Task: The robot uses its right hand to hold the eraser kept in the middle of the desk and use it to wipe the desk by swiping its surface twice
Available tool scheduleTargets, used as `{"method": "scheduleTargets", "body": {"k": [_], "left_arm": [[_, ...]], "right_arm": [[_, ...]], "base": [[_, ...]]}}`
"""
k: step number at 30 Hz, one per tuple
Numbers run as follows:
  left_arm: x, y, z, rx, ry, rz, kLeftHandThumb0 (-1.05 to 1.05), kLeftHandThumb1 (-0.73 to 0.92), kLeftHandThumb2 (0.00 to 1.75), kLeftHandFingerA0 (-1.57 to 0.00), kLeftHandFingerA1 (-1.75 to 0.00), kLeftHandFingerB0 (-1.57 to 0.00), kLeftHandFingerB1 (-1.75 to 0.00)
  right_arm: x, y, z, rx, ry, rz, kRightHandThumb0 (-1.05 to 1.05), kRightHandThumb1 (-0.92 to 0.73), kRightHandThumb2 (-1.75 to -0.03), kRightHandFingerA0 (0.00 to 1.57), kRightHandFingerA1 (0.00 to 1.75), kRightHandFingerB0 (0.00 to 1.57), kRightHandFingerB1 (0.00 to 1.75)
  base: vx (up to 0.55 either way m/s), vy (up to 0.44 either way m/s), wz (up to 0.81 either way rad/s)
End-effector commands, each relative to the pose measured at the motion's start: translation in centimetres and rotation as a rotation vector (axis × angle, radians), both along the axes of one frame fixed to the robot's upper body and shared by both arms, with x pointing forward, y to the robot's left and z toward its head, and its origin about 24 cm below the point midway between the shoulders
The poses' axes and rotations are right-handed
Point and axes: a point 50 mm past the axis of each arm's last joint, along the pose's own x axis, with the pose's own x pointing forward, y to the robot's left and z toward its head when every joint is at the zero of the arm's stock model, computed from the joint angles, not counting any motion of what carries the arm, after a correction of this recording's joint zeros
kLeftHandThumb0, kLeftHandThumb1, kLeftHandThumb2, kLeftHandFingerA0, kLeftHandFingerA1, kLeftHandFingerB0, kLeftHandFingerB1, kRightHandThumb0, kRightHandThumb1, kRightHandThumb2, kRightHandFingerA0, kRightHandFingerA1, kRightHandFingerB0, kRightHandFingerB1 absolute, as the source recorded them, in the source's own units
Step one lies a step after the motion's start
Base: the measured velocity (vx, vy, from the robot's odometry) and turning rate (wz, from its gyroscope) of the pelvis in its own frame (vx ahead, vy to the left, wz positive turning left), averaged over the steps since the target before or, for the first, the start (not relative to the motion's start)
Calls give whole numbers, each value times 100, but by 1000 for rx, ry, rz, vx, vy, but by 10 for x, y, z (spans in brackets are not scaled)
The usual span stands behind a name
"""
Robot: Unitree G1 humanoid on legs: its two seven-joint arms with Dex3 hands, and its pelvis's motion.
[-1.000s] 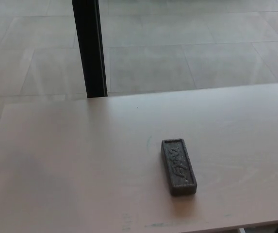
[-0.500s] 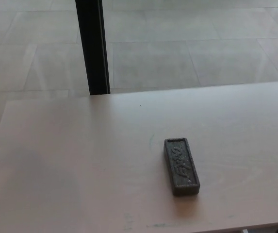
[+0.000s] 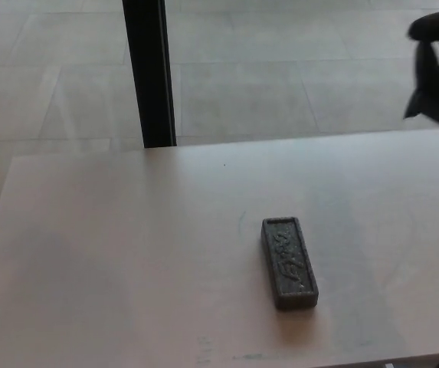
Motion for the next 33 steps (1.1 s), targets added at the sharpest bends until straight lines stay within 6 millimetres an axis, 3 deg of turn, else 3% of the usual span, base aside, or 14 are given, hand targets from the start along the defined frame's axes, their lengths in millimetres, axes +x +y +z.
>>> {"method": "scheduleTargets", "body": {"k": [1, 4, 5, 7, 8, 11, 12, 13, 15, 16, 17, 19, 20, 33], "left_arm": [[-1, 8, 6, 6, -3, 27, -44, 56, 57, -56, -95, -54, -71], [-1, 7, 4, 4, -4, 28, -51, 40, 87, -65, -89, -48, -71], [-1, 7, 4, 17, 9, 14, -47, 58, 57, -54, -93, -53, -70], [-1, 8, 4, 17, 10, 10, -52, 42, 89, -60, -85, -46, -69], [-2, 8, 4, 22, 25, 2, -50, 60, 58, -57, -93, -53, -67], [-2, 8, 5, 3, 7, 29, -45, 58, 57, -56, -96, -54, -71], [-2, 7, 5, 5, 7, 26, -45, 58, 57, -57, -97, -54, -71], [-1, 7, 5, -2, -3, 38, -50, 40, 87, -65, -90, -49, -71], [-1, 8, 6, 4, 10, 19, -49, 41, 87, -65, -90, -50, -72], [-1, 8, 6, 4, 6, 15, -43, 58, 57, -57, -97, -55, -71], [-1, 8, 5, 3, 6, 15, -52, 41, 88, -64, -89, -47, -70], [-1, 8, 6, 4, 10, 14, -51, 41, 89, -64, -90, -46, -69], [0, 8, 6, 8, 8, 15, -46, 58, 57, -53, -94, -52, -71], [-1, 7, 4, -6, -3, 18, -45, 58, 57, -53, -94, -52, -71]], "right_arm": [[-1, 27, -22, -83, 85, 59, -35, -56, -104, 102, 175, 81, 151], [-2, 47, -44, -130, 149, 100, -32, -58, -104, 99, 175, 78, 156], [-2, 50, -50, -141, 161, 99, -32, -56, -105, 99, 175, 78, 157], [-3, 51, -58, -141, 176, 112, -31, -57, -103, 98, 175, 78, 158], [-4, 52, -62, -160, 188, 109, -30, -58, -104, 98, 175, 78, 156], [-6, 52, -83, -220, 246, 106, -28, -60, -101, 97, 175, 74, 156], [-7, 52, -87, -225, 254, 102, -36, -54, -111, 121, 139, 97, 125], [-7, 51, -90, -250, 267, 98, -28, -61, -102, 95, 175, 73, 159], [-8, 49, -96, -247, 275, 95, -29, -59, -108, 95, 175, 74, 160], [-8, 49, -98, -250, 278, 93, -30, -60, -105, 95, 175, 74, 161], [-8, 49, -102, -255, 278, 92, -32, -59, -106, 95, 175, 74, 161], [-9, 49, -106, -252, 283, 93, -33, -60, -104, 96, 175, 75, 162], [-9, 50, -111, -240, 296, 95, -33, -61, -103, 95, 175, 75, 162], [-15, 69, -144, -275, 365, 116, -31, -60, -104, 103, 175, 71, 175]], "base": [[0, 0, 0], [0, 0, 0], [0, 0, 0], [0, 0, 0], [0, 0, 0], [0, 0, 0], [0, 0, 0], [0, 0, 0], [0, 0, 0], [0, 0, 0], [0, 0, 0], [0, 0, 0], [0, 0, 0], [0, 0, 0]]}}
